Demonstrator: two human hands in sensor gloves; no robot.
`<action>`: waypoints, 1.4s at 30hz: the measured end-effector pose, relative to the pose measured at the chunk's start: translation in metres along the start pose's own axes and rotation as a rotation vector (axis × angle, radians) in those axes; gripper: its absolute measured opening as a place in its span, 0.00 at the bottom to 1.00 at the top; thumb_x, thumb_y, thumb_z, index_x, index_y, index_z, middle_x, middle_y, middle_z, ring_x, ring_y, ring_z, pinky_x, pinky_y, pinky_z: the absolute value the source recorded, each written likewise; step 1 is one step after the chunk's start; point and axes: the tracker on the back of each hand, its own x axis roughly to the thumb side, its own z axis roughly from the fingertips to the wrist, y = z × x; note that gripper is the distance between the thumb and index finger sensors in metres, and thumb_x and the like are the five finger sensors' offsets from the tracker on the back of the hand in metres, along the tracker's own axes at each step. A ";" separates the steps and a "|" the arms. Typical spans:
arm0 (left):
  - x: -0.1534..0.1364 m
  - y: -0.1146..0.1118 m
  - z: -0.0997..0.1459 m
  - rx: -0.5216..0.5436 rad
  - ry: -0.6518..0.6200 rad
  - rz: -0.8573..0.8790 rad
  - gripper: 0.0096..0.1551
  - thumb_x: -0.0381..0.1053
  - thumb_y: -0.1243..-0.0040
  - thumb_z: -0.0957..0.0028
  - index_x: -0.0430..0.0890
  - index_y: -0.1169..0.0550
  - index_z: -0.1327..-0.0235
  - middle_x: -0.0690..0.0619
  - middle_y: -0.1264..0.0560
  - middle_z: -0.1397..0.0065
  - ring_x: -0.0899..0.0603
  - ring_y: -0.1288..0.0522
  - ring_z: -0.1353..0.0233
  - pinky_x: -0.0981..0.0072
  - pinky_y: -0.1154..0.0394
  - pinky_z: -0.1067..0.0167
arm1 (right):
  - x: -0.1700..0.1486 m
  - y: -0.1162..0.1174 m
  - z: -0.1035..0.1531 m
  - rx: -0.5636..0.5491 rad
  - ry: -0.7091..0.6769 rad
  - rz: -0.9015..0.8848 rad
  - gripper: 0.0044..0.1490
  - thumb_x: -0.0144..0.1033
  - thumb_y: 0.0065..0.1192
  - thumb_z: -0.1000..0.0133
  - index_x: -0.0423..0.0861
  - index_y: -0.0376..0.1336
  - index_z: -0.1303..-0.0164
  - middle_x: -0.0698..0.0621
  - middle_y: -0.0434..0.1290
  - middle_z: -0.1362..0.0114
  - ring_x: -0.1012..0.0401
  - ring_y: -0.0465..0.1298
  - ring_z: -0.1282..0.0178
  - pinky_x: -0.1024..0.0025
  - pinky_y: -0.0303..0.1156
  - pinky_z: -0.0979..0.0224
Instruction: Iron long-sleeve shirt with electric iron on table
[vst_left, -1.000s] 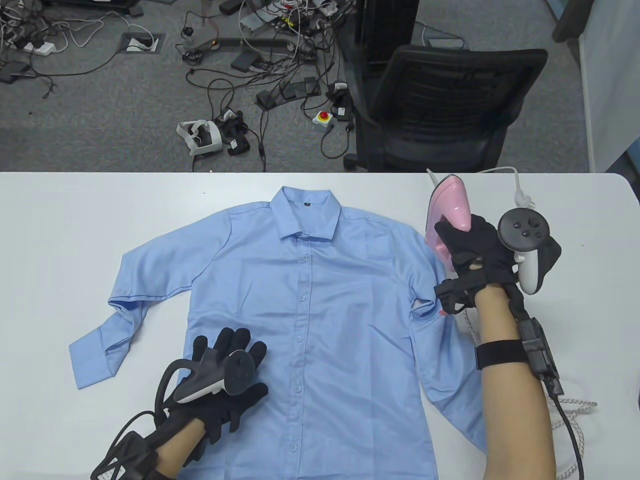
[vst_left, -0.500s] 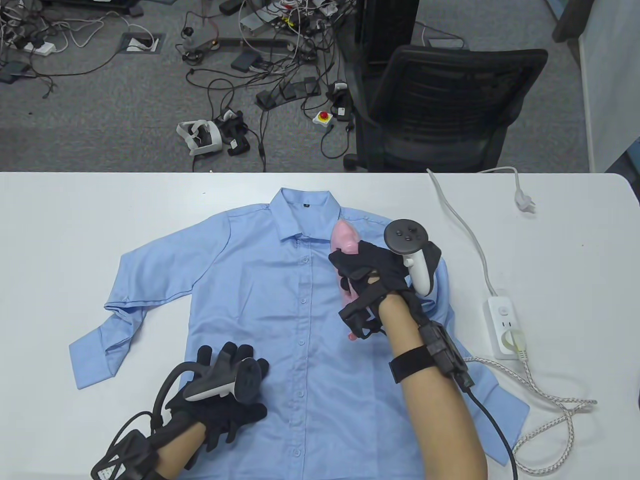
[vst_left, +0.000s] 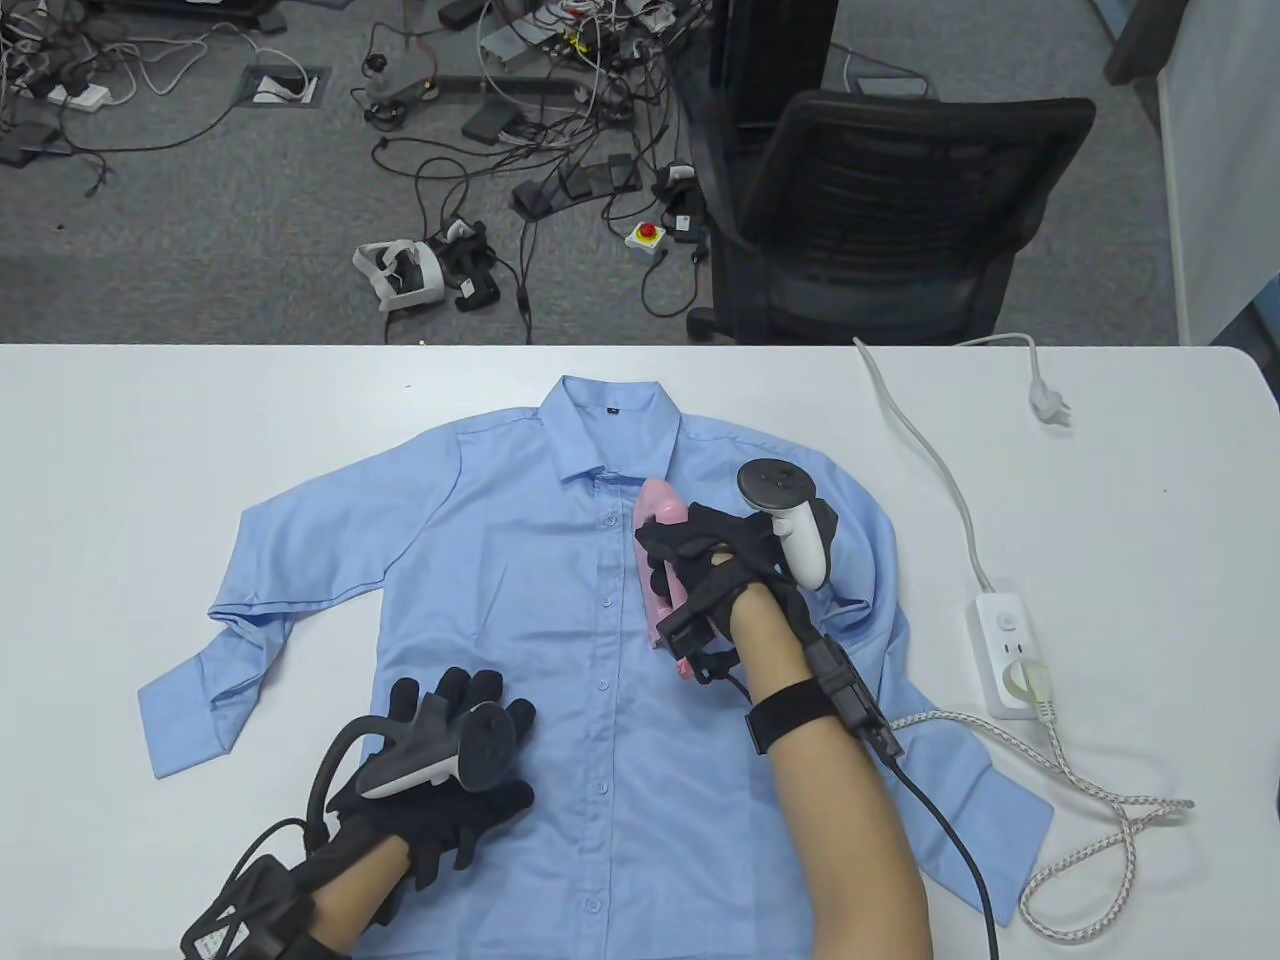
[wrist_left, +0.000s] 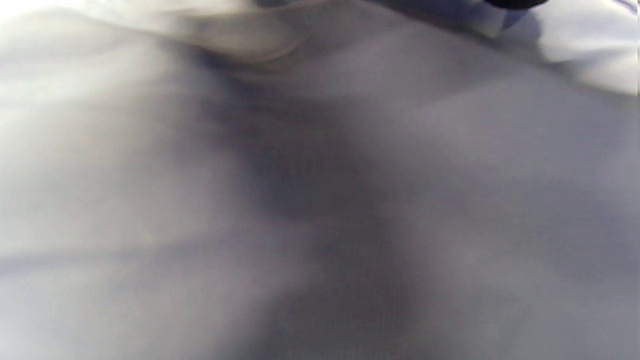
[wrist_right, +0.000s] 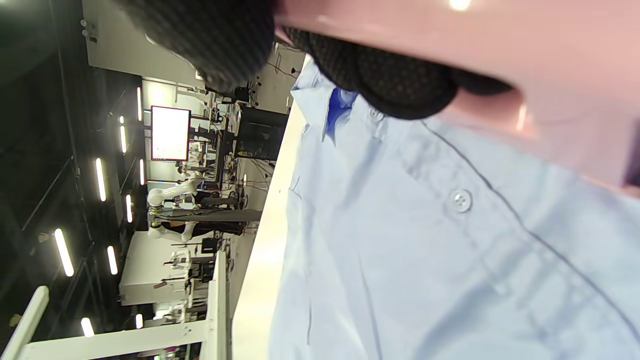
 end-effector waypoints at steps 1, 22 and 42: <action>0.000 0.000 0.000 -0.001 0.002 -0.001 0.44 0.76 0.60 0.49 0.68 0.61 0.26 0.56 0.71 0.16 0.43 0.71 0.17 0.36 0.74 0.30 | 0.000 0.000 -0.001 0.010 -0.004 -0.003 0.43 0.51 0.61 0.54 0.36 0.53 0.38 0.47 0.64 0.44 0.57 0.75 0.49 0.61 0.74 0.43; -0.001 -0.007 -0.004 -0.078 0.015 0.016 0.44 0.76 0.64 0.49 0.68 0.65 0.29 0.55 0.74 0.17 0.43 0.74 0.18 0.36 0.75 0.30 | 0.009 0.016 0.004 -0.405 -0.110 0.463 0.51 0.46 0.61 0.53 0.55 0.36 0.28 0.46 0.59 0.34 0.64 0.76 0.50 0.75 0.78 0.47; 0.001 -0.008 -0.004 -0.079 0.016 0.007 0.45 0.77 0.63 0.49 0.67 0.65 0.28 0.53 0.74 0.17 0.40 0.72 0.18 0.36 0.73 0.30 | -0.025 -0.060 0.020 -0.623 -0.067 0.243 0.50 0.43 0.62 0.54 0.50 0.40 0.28 0.45 0.61 0.35 0.61 0.77 0.54 0.71 0.78 0.50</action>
